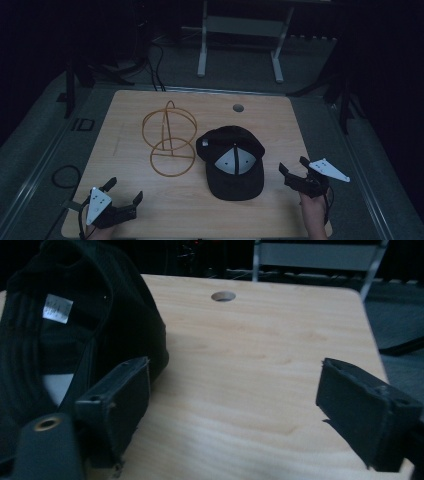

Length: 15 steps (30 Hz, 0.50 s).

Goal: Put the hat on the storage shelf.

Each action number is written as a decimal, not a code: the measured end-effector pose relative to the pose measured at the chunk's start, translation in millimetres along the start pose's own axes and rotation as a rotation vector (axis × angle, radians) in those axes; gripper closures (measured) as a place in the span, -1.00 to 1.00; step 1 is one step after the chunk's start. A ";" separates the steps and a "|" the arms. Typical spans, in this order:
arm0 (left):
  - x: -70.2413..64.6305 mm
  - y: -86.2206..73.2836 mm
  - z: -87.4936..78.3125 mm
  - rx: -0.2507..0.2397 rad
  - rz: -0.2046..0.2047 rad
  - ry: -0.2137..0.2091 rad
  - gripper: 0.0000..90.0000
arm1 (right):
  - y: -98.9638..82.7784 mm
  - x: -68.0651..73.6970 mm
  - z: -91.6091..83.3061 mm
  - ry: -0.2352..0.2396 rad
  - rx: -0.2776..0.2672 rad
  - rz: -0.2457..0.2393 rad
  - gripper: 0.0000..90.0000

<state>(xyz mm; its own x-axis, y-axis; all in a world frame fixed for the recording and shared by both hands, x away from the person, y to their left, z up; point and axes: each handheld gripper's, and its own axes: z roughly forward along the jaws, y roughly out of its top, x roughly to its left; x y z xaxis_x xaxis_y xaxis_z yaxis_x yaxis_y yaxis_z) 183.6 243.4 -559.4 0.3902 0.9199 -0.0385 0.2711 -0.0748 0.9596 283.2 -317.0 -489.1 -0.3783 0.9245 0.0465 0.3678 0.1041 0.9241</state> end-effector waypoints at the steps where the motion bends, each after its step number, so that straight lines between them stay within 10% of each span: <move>1: -1.5 1.0 0.6 0.020 0.004 0.009 -0.97 | 3.2 1.7 1.0 -0.001 0.002 -0.007 -0.71; 15: -9.2 4.5 1.0 0.097 0.006 -0.079 -0.97 | 52.0 31.1 28.0 0.144 -0.006 -0.075 -0.66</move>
<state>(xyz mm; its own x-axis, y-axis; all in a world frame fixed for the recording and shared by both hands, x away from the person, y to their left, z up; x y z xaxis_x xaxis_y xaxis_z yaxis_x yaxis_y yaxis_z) 182.1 234.2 -555.0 0.4588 0.8867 -0.0581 0.3505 -0.1205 0.9288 314.3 -272.6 -450.3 -0.5222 0.8523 0.0309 0.3294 0.1681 0.9291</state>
